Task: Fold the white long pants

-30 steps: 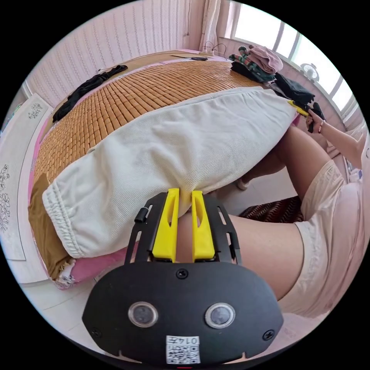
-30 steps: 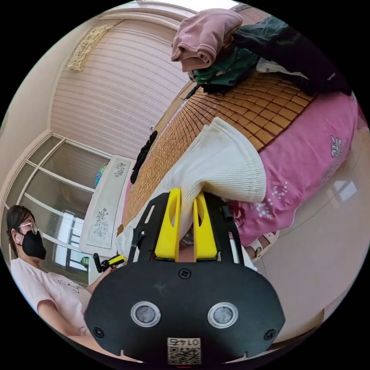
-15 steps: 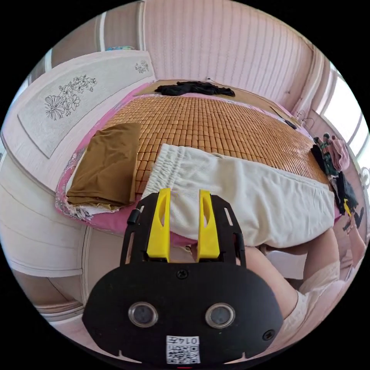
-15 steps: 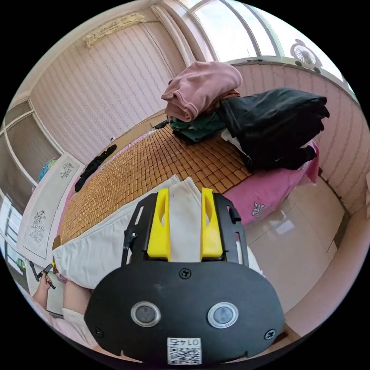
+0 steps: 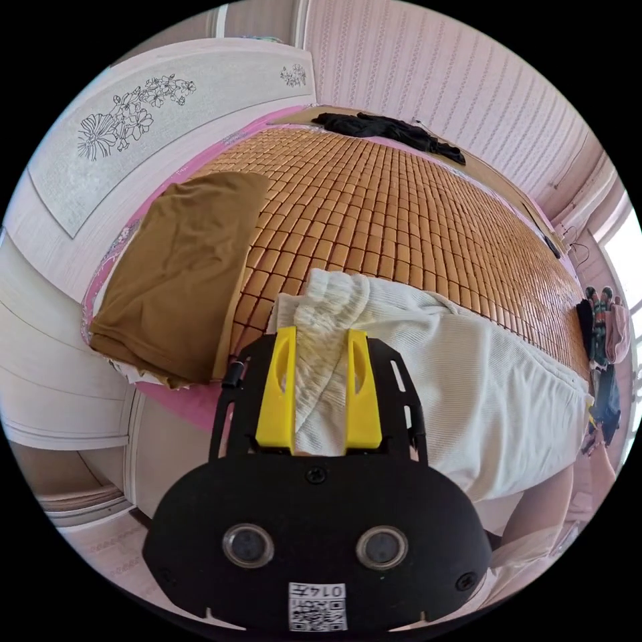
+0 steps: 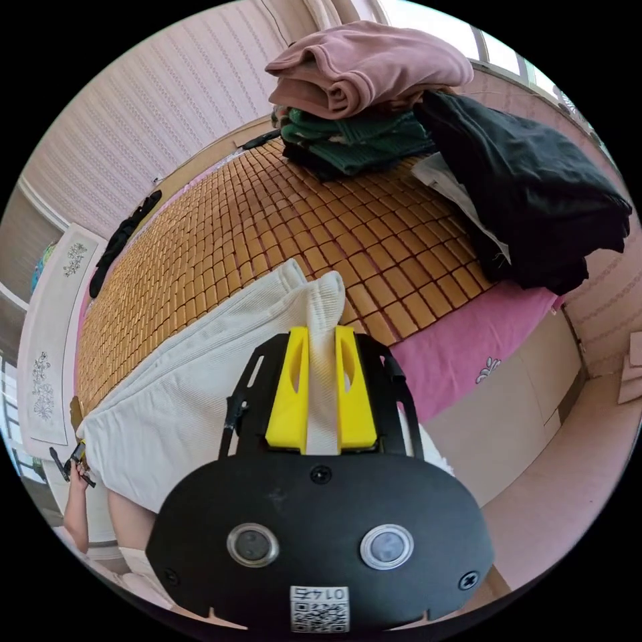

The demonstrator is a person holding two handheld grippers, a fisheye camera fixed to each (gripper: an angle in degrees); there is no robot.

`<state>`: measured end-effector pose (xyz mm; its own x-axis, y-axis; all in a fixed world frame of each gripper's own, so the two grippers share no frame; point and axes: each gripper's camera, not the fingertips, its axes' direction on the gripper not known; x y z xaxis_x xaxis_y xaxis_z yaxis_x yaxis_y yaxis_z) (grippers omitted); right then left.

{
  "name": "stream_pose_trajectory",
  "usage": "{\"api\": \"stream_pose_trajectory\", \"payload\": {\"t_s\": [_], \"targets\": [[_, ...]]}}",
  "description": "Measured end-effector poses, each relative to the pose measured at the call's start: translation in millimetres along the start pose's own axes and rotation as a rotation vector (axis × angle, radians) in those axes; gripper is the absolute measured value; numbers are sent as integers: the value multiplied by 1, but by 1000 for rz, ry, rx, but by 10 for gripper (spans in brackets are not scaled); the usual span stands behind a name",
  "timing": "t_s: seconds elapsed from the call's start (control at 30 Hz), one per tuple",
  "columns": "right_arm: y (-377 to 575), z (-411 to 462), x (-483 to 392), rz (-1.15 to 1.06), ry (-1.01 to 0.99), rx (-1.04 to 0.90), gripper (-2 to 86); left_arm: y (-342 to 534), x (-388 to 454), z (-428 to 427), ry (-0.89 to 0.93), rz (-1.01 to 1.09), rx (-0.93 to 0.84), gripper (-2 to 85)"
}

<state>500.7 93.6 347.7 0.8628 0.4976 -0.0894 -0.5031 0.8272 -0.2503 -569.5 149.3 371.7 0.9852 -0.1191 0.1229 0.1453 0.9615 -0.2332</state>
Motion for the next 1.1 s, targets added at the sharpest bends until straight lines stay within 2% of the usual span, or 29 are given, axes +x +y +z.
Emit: {"api": "stream_pose_trajectory", "payload": {"t_s": [0.17, 0.33, 0.5, 0.7, 0.83, 0.9, 1.0, 1.1], "targets": [[21, -72, 7, -83, -133, 141, 57, 25, -7, -50, -6, 2, 152, 68], [27, -110, 5, -182, -123, 165, 57, 41, -24, -85, 20, -24, 201, 51], [25, -109, 29, -119, -121, 103, 61, 47, -40, -88, 66, -45, 188, 49], [38, -129, 51, -100, -227, 186, 42, 43, -46, -97, 97, -75, 217, 45], [-1, -125, 47, -116, -240, 147, 43, 23, -56, -97, 100, -118, 233, 49], [-24, -96, 49, -82, -236, 68, 52, 7, -55, -80, 71, -126, 211, 62], [-39, -46, 63, 16, -147, -83, 68, -15, -52, -33, -39, -138, 83, 78], [-18, -51, 80, 54, -106, -61, 69, -20, -41, -18, -101, -100, -18, 74]]}}
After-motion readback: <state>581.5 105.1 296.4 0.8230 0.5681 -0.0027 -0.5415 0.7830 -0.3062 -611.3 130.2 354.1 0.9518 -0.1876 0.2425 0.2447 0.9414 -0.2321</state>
